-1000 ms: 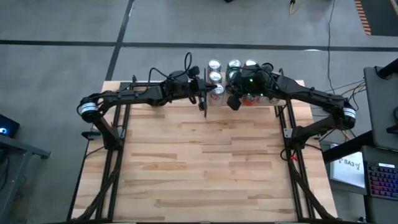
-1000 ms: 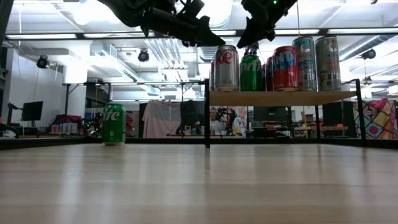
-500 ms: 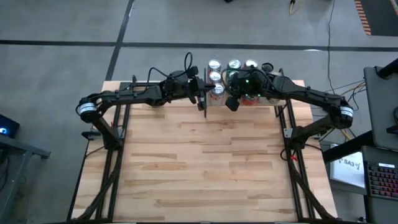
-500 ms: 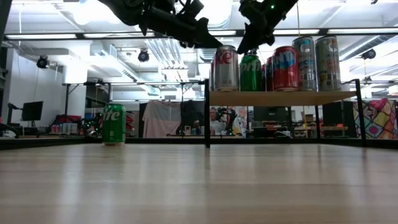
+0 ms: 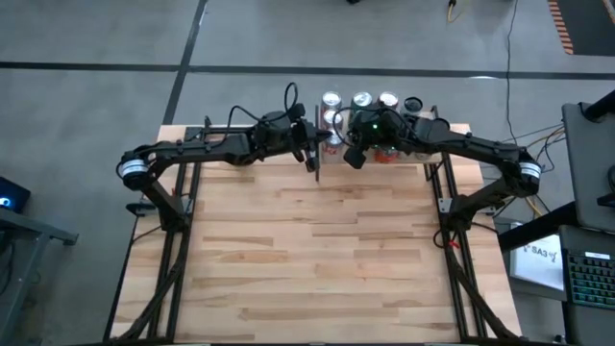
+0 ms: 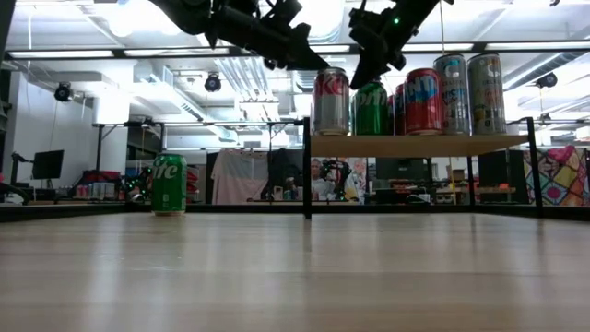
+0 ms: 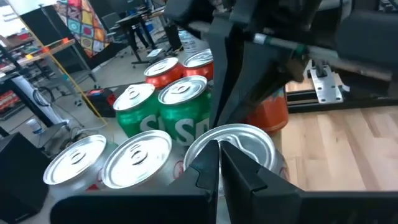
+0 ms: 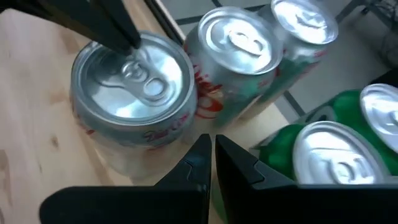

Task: Place canned beverage on shelf
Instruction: Put the silver soda can on the shelf aligned in front of the other silver soda can, then put the green soda can on the shelf aligned in front of the other green soda can

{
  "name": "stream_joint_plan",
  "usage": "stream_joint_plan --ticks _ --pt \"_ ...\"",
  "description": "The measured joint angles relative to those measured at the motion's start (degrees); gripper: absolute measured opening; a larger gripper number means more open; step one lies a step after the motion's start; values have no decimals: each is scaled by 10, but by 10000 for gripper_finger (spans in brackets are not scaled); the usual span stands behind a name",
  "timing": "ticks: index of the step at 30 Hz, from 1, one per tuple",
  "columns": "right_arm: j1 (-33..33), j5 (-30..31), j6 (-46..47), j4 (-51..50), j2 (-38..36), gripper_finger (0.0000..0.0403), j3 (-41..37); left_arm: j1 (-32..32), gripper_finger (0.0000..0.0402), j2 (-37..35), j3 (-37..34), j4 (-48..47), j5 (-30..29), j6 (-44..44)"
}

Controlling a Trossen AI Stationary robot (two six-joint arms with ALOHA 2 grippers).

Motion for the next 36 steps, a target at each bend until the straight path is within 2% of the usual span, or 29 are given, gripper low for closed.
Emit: stream_joint_plan --ticks 9,17,26,32,36 --pt "0 0 0 -1 -28 12 1 -4 0 -27 0 -6 -3 2" --pt "19 -2 5 -10 -50 12 1 -10 0 -63 -1 -68 -2 3" --pt "72 -2 20 -22 -79 12 0 -14 0 -118 -1 -202 -15 -13" --pt "114 -2 36 -41 -94 12 0 -12 0 -151 -1 -344 -62 -45" --pt "142 -2 53 -56 -98 12 0 -6 0 -161 0 -457 -133 -102"
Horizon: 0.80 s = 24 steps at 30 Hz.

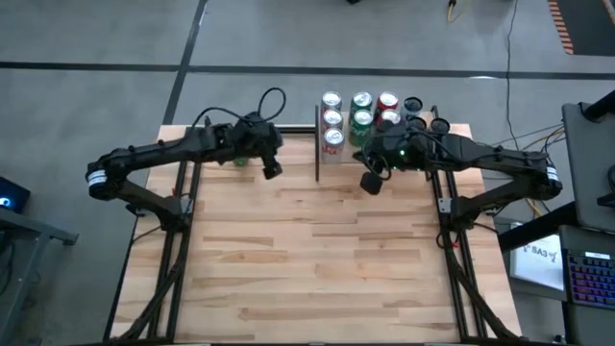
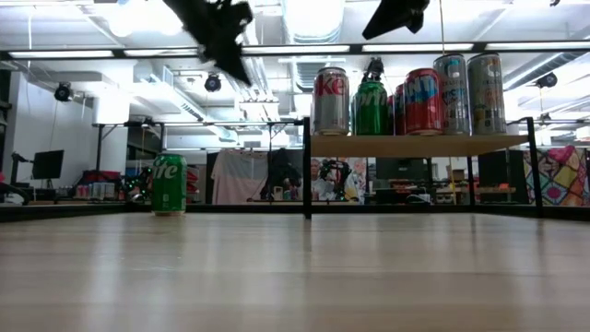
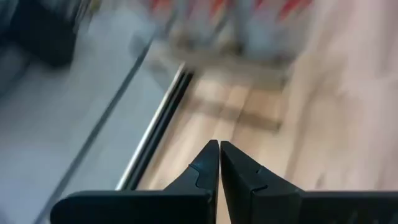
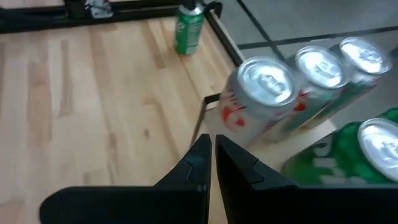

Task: Place canned beverage on shelf
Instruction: Put the green soda can on the shelf aligned in front of the other green soda can

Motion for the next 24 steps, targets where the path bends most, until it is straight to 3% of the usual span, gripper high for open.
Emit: stream_joint_plan --ticks 5,10,14,19,24 --pt "40 0 18 -28 0 12 -6 27 0 6 19 -177 -89 -108" --pt "81 0 53 -34 0 12 -34 78 0 14 19 -287 -73 -151" --pt "105 2 75 -15 -1 12 -71 111 0 17 19 -306 6 -79" --pt "118 0 83 25 -2 12 -109 136 0 17 19 -332 126 74" --pt "118 0 93 49 -15 12 -140 158 0 18 19 -354 85 123"
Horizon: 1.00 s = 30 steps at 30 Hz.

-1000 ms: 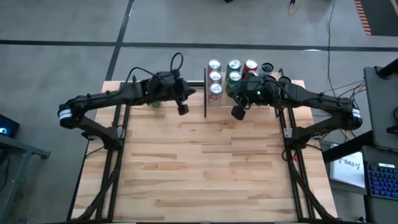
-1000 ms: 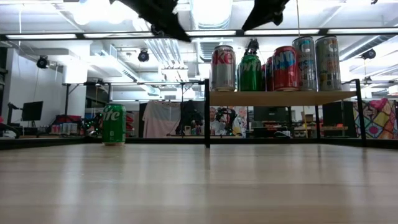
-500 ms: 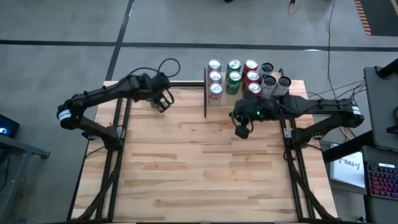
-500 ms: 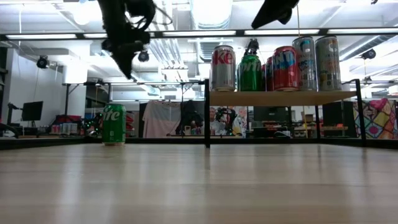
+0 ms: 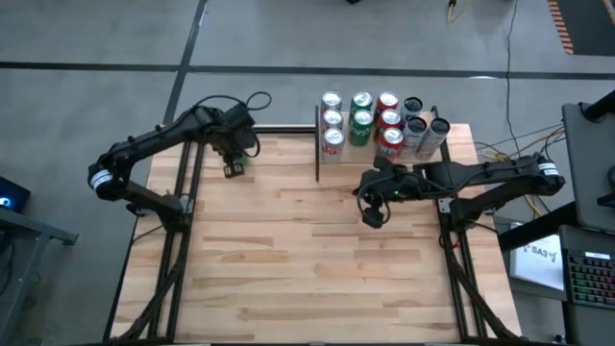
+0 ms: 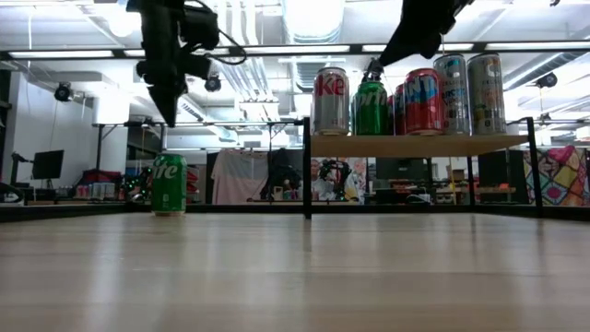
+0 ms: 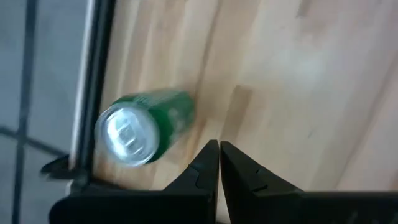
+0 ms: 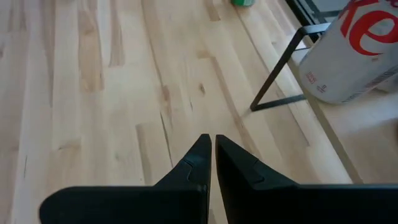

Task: Place canned beverage on shelf
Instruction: Put the green soda can on the shelf aligned in front of the other green soda can

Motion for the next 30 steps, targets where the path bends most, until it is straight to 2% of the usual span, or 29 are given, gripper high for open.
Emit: stream_joint_plan --ticks 7,12,22,26,30 --pt "0 0 -25 57 -33 12 -39 57 0 0 -22 0 -5 55" --pt "0 0 -26 75 -59 12 -58 96 0 0 -43 32 -5 76" --pt "-1 1 -51 98 -75 12 -65 103 5 0 -44 48 -5 100" --pt "-1 1 -62 105 -75 12 -65 103 35 0 -44 49 -5 99" --pt "-1 0 -66 106 -73 12 -66 103 99 0 -44 50 -5 86"
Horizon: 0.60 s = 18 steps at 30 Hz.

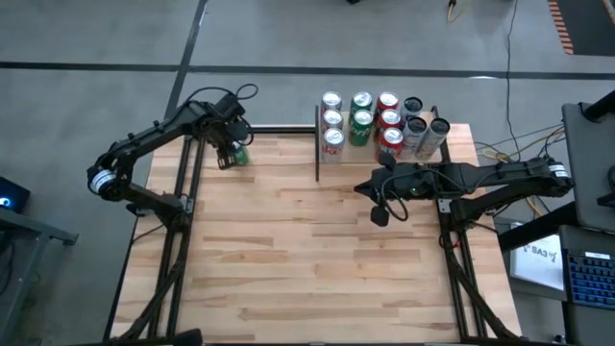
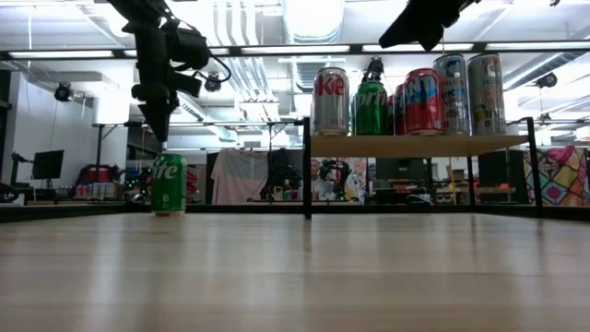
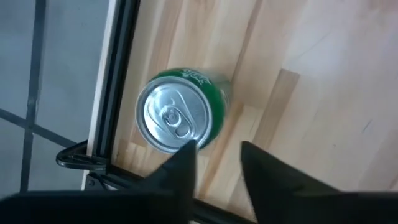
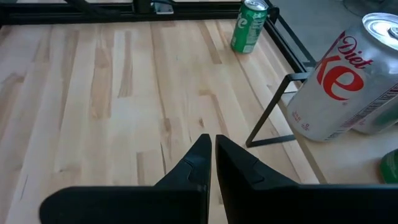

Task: Place canned beverage on shelf
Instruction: Put the green soda can on the shelf aligned in front of the other green soda can

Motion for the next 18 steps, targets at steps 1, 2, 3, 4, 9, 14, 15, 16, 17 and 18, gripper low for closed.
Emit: stream_joint_plan --ticks 1,2,3,4,9,14,15,16,17,18 --pt "0 0 0 -1 0 12 0 0 120 0 0 5 -1 -1" --pt "0 0 0 0 1 12 0 0 142 0 0 14 -2 -1" --pt "0 0 0 1 2 12 0 0 165 0 0 22 -2 -1" --pt "0 0 0 1 2 12 0 0 189 0 0 30 -2 -1" --pt "0 0 5 3 3 12 -6 0 303 0 0 54 -3 29" --pt "0 0 5 3 3 12 -13 4 364 0 -1 59 -4 60" --pt "0 0 5 2 3 12 -14 6 369 0 -2 59 -4 60" --pt "0 0 5 2 3 12 -15 8 372 -1 -2 61 -4 60" --pt "0 0 3 2 3 12 -15 11 373 -1 -3 65 -4 60" --pt "0 0 0 3 3 12 -15 14 374 -1 -4 70 -4 59"
